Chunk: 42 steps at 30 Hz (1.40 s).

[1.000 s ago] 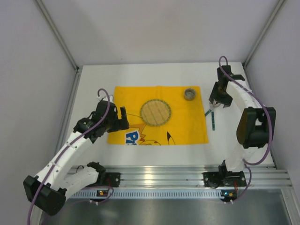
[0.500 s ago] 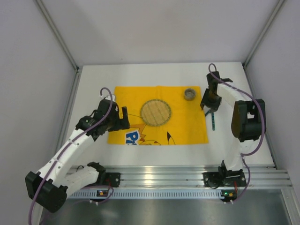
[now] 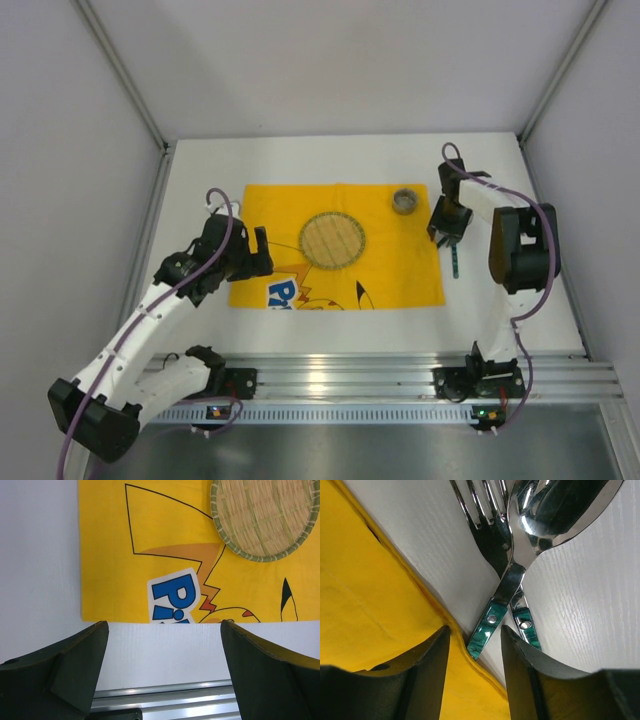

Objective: Set the dinner table for one person

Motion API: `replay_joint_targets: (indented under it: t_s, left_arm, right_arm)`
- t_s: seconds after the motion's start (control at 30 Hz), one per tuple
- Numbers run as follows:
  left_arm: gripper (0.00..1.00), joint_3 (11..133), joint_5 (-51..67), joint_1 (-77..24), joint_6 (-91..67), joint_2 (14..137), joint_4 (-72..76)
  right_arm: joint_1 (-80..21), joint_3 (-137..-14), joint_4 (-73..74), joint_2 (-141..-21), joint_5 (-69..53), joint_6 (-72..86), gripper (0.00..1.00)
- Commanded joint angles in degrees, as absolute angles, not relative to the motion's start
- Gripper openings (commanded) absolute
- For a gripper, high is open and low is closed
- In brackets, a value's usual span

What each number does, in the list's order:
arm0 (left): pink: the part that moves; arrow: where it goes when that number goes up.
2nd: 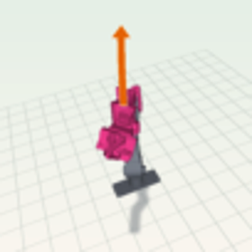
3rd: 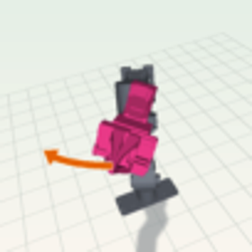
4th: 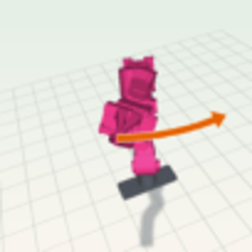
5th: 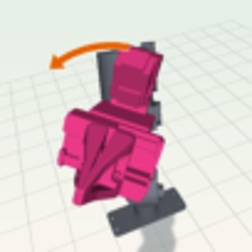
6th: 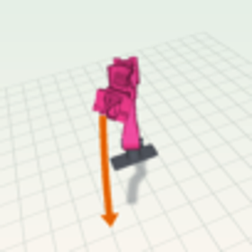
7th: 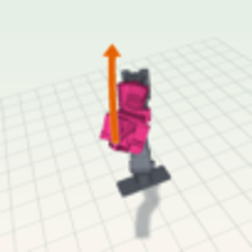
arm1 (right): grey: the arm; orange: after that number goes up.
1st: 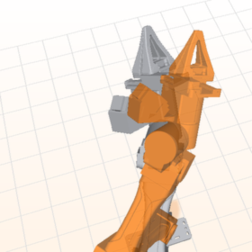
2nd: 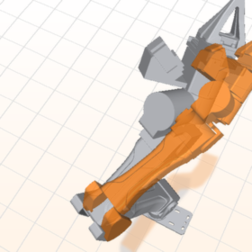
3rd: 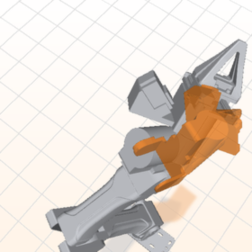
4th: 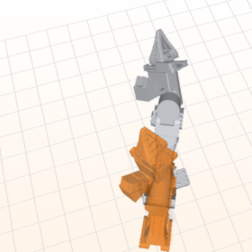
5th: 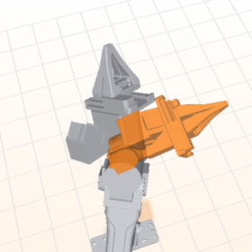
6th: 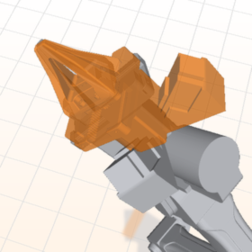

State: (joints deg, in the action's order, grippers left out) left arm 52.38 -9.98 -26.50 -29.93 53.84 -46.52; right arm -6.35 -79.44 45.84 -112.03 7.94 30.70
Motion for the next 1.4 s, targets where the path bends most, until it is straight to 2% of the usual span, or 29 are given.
replay_joint_targets:
  t_s: [0.0,0.33,0.8,0.9,1.0,1.1,1.23,1.37]
  left_arm:
    - [0.99,51.94,-10.99,-26.19,-30.15,53.96,-46.06]
    - [0.99,50.8,-10.64,-26.19,-30.15,56.69,-43.95]
    - [0.99,50.71,-11.6,-26.19,-30.41,58.53,-44.12]
    - [0.99,50.8,-11.69,-26.19,-30.41,58.8,-44.12]
    - [0.99,50.8,-12.04,-26.19,-30.59,59.06,-44.3]
    - [0.99,50.8,-12.04,-26.19,-30.67,59.41,-44.3]
    - [0.99,50.8,-11.78,-26.19,-30.59,59.94,-44.3]
    - [0.99,51.06,-10.38,-26.19,-30.15,60.29,-44.47]
  right_arm:
    - [-4.84,-78.58,42.98,-112.32,9.67,31.55,0.45]
    - [-1.06,-74.0,38.76,-110.83,7.56,31.64,0.4]
    - [2.72,-72.95,34.8,-110.04,5.45,33.31,0.41]
    - [2.72,-72.95,35.15,-111.09,5.54,33.22,0.32]
    - [2.64,-73.21,35.42,-112.06,5.71,32.26,0.14]
    - [2.46,-73.39,35.59,-112.67,5.97,31.56,0.01]
    - [2.72,-77.76,37.7,-113.55,9.04,30.24,0.0]
    - [4.39,-86.29,44.63,-112.42,19.13,29.09,0.0]
